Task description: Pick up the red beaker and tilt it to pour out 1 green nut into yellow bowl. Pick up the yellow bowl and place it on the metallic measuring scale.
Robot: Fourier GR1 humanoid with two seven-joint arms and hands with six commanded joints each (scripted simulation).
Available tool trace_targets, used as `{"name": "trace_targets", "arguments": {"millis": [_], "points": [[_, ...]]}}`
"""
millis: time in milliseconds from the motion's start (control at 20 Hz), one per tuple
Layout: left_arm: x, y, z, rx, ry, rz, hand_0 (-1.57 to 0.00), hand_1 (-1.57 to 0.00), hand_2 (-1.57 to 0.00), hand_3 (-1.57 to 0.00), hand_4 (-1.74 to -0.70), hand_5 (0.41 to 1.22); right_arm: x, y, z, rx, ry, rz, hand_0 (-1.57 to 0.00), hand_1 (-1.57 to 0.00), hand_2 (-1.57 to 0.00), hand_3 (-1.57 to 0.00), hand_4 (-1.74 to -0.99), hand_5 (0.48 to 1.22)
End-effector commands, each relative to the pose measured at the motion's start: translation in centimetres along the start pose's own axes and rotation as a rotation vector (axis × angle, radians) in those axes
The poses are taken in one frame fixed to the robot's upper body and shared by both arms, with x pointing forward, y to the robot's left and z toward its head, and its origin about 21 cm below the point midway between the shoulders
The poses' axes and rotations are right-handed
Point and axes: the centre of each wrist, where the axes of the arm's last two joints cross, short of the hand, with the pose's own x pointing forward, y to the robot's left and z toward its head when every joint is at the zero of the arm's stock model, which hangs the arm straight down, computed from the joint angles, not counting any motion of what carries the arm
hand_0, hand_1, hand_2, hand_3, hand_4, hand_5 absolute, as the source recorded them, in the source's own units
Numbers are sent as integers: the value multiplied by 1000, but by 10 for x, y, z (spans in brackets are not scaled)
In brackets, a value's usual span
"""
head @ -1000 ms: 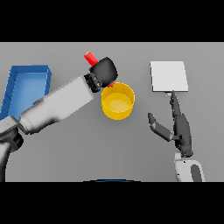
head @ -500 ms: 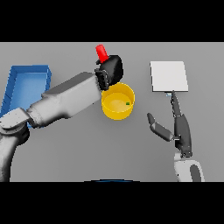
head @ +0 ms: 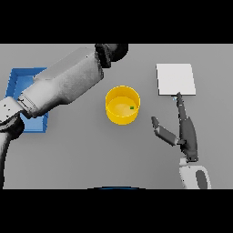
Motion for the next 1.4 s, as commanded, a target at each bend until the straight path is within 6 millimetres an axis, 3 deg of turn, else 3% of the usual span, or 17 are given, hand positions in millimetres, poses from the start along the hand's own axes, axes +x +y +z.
{"name": "trace_targets", "arguments": {"millis": [0, 50, 250, 400, 550, 800, 950, 1150, 1350], "points": [[-17, 1, 4, 14, 27, 23, -1571, -1571, -1434, -1266, -1689, 1221, 1, -1, -2, 0, -6, 2, 1, 1, 1, 1, -1190, 594], [-38, 3, 11, 26, 53, 47, -1571, -1571, -1461, -1041, -1699, 1221, 0, 1, -4, 6, 1, -18, 1, 1, 1, 1, -1186, 596], [-100, 0, 29, 27, 236, 237, -1571, -1571, -1526, -1354, -1715, 1221, 0, 0, -3, 20, -12, -68, 1, 1, 1, 1, -1183, 595], [-137, -39, 48, 18, 409, 578, -1571, -1571, -1548, -1379, -1727, 1221, -3, -4, 0, 23, -3, -69, 1, 1, 1, 1, -1199, 594], [-152, -93, 69, 30, 577, 920, -1571, -1571, -1559, -1368, -1733, 1221, 0, -4, -5, 36, -17, -76, 1, 1, 1, 1, -1224, 592], [-145, -173, 102, 125, 752, 1308, -1571, -1571, -1567, -1428, -1739, 1221, -6, -3, -8, 49, -19, -60, 1, 1, 1, 1, -1226, 587], [-120, -217, 118, 140, 932, 1481, -1571, -1571, -1569, -1432, -1740, 1221, -7, -8, -7, 54, -37, -48, 1, 1, 1, 1, -1217, 599], [-73, -250, 131, 127, 1103, 1656, -1571, -1571, -1570, -1458, -1740, 1221, -5, -10, -9, 74, -39, -8, 1, 1, 1, 1, -1210, 631], [-17, -262, 148, 84, 1201, 1741, -1571, -1571, -1571, -1450, -1741, 1221, -5, -4, -7, 93, -27, -2, 1, 1, 1, 1, -1206, 657]]}}
